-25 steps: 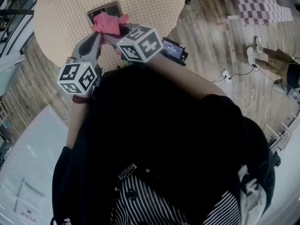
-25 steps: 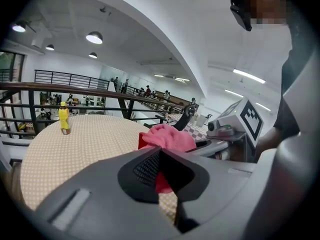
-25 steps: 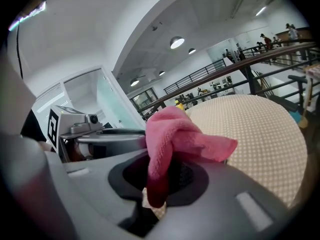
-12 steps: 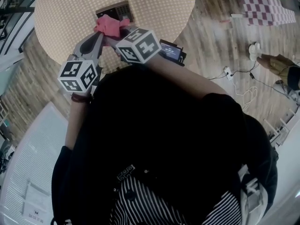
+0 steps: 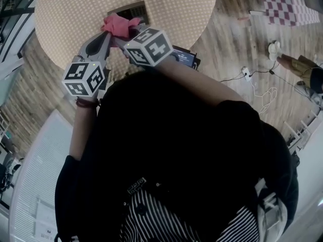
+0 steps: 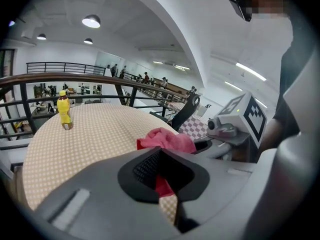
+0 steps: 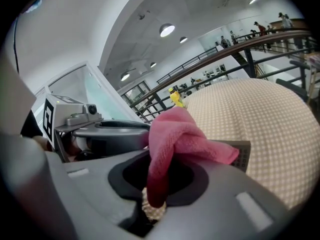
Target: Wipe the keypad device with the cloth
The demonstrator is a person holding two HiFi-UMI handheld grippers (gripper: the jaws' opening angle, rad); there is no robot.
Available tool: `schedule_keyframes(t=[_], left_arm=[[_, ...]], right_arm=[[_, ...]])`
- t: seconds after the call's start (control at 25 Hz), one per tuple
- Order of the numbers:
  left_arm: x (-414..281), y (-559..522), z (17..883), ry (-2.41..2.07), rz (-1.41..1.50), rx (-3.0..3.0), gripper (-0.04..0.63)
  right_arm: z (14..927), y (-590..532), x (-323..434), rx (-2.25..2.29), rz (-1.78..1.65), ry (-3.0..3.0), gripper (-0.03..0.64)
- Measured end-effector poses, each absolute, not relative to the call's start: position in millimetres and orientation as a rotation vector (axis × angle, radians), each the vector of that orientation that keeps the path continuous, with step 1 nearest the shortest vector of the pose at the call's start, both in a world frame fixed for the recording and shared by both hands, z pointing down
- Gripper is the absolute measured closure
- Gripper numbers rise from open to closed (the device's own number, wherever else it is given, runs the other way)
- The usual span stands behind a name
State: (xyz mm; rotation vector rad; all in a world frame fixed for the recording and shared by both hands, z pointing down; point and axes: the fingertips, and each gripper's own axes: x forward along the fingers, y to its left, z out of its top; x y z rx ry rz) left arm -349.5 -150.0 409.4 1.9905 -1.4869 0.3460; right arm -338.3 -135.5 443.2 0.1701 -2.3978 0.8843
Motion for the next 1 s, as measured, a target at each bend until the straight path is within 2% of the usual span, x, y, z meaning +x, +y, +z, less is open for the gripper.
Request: schedule_keyframes(t=[0.48,1.0], left_arm=[[-360,-195,458,-1.322,0.473,2.045,0.592],[-368,-230,501,-1.236,0.663,2.012,0.591]], right_arm=[[484,-171,-341,0.275,0.938,-2.326,0.554],[528,-156,-334,0.279,0.961,-2.246,0.554]])
